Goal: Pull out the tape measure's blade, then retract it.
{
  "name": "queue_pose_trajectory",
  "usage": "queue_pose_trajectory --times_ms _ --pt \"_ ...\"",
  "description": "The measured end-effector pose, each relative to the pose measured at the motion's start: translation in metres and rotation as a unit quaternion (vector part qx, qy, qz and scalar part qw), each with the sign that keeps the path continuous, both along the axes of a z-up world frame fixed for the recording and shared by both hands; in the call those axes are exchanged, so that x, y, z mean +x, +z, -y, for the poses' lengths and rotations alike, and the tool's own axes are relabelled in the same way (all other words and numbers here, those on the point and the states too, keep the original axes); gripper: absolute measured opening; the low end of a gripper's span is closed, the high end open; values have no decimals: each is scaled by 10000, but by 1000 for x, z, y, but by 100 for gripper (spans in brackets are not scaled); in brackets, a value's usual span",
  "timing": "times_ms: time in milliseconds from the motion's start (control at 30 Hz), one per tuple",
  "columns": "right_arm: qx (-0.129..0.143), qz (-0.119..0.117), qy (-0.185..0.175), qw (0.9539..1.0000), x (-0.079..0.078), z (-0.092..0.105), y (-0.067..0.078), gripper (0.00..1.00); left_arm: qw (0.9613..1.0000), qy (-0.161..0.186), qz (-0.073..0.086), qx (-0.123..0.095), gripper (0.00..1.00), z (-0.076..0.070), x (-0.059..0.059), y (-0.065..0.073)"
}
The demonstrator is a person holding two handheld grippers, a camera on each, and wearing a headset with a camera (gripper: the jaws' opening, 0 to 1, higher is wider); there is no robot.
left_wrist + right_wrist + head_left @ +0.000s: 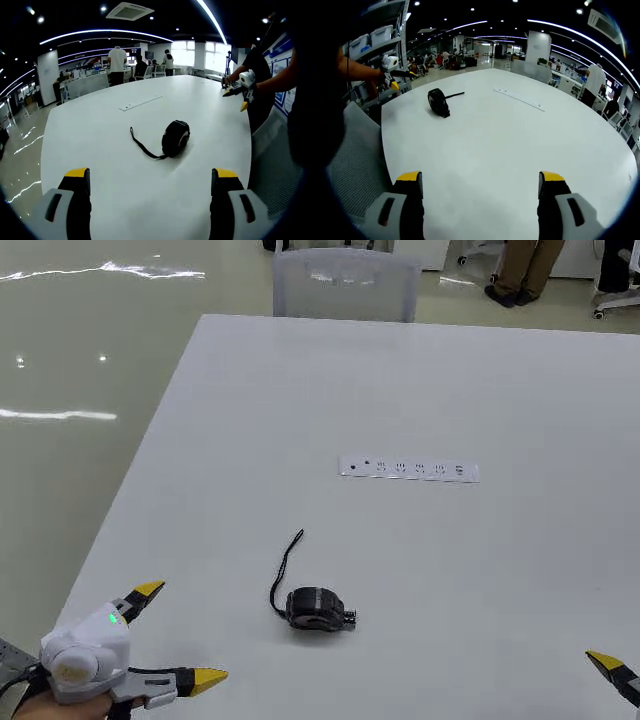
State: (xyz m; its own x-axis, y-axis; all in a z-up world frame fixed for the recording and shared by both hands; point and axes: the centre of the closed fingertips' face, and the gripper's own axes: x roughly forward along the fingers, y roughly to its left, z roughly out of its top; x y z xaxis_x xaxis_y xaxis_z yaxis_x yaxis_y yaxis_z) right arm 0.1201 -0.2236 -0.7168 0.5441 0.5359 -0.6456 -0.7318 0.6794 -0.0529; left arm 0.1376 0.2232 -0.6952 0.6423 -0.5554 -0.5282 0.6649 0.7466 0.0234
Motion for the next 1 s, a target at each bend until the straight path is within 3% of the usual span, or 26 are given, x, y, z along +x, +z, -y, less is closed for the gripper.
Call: queue_pose_trajectory --times_ms 333,700,833,1000 --pt "1 -82 399 9992 12 -20 -1 98 9981 -539 -195 230 99 21 16 -8" --pt "-42 -60 710 9975 32 -39 -1 97 9937 -1048 -168 359 99 51 41 -8" --pt "17 -174 954 9953 34 -52 -1 95 9908 -1271 -210 420 94 60 47 -11" --pt "-111 -132 1189 9928 41 -64 -3 95 9857 -1563 -228 590 94 73 56 -13"
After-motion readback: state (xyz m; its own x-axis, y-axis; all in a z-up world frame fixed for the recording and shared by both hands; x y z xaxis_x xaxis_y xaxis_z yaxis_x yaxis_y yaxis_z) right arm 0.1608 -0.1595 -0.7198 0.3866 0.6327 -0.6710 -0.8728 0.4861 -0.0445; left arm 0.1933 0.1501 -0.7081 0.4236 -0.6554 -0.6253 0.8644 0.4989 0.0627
